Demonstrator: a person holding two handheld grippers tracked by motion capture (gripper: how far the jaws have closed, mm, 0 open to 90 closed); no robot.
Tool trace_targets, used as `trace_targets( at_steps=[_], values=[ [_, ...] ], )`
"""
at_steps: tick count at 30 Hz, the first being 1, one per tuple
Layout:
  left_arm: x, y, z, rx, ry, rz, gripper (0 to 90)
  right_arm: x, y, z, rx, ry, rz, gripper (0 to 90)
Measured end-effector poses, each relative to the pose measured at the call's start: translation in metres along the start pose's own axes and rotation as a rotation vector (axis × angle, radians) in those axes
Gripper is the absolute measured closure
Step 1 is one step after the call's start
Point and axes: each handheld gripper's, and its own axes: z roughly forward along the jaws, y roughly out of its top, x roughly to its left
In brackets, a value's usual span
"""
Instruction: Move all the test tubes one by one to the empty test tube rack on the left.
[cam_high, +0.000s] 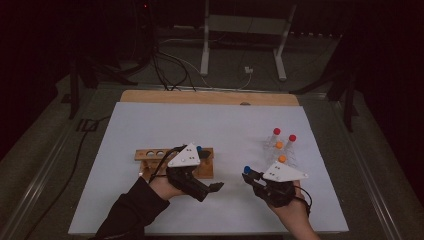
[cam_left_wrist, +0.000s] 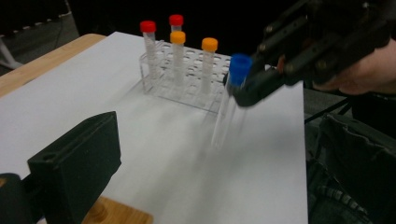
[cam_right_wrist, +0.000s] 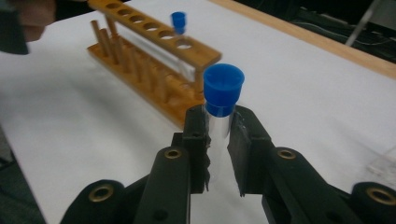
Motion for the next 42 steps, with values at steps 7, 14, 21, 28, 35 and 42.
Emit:
trace_targets(
  at_steps=[7, 14, 21, 28, 35, 42],
  values=[
    [-0.006, 0.006, 0.014, 0.001, -0.028, 0.007, 8.5, 0.01, -0.003, 0.004, 0.018, 0.026, -0.02, 76.6],
    [-0.014, 0.011, 0.031, -0.007, -0.05, 0.031, 25.6, 0.011, -0.004, 0.004, 0.025, 0.039, -0.027, 76.6],
    [-0.016, 0.013, 0.041, -0.015, -0.059, 0.04, 49.8, 0.012, -0.003, 0.003, 0.021, 0.041, -0.033, 76.6],
    [-0.018, 0.011, 0.047, 0.001, -0.055, 0.049, 64.2, 0.014, -0.004, 0.004, 0.027, 0.042, -0.04, 76.6],
    [-0.018, 0.009, 0.05, 0.018, -0.062, 0.068, 75.5, 0.014, -0.004, 0.005, 0.03, 0.038, -0.038, 76.6],
    [-0.019, 0.01, 0.05, 0.018, -0.055, 0.07, 77.7, 0.013, -0.004, 0.005, 0.027, 0.044, -0.034, 76.2]
  ],
)
